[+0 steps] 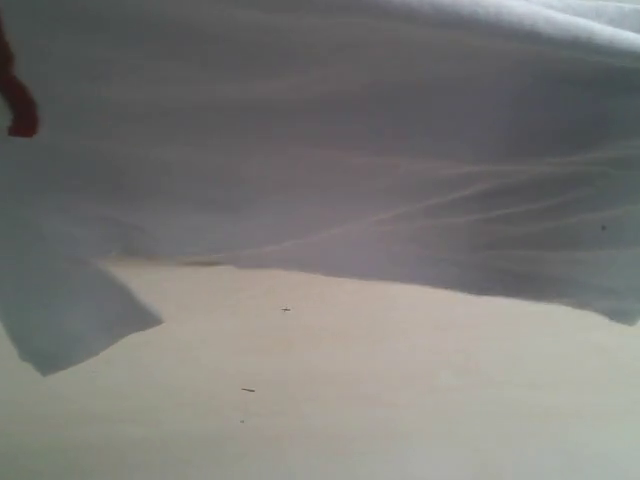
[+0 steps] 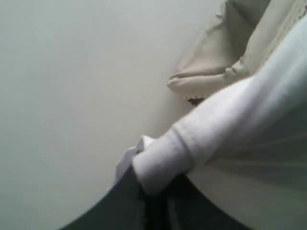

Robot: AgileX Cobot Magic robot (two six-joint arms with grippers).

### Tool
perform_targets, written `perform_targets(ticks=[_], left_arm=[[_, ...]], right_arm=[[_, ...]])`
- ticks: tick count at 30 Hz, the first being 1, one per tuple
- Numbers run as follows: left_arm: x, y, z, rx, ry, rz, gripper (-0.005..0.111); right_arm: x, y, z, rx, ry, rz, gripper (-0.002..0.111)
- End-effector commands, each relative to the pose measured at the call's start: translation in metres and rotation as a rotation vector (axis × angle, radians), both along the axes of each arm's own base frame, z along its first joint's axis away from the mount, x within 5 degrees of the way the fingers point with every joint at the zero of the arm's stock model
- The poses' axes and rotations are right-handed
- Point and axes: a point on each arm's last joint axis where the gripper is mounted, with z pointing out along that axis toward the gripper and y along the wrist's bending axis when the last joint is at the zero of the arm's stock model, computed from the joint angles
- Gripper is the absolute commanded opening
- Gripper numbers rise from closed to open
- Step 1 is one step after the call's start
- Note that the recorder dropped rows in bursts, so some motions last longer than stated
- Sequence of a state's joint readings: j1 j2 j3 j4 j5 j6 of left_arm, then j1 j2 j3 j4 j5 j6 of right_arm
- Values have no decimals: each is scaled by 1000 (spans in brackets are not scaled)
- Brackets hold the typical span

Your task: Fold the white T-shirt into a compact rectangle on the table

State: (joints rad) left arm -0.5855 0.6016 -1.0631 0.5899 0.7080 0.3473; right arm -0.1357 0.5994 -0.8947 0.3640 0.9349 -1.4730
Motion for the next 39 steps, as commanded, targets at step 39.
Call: perform_targets(ticks=[39], left_arm=[[-7,-21,-183,-219,824,-27,0]], right_arm=[[-37,7,-153,69,180,-3,0]])
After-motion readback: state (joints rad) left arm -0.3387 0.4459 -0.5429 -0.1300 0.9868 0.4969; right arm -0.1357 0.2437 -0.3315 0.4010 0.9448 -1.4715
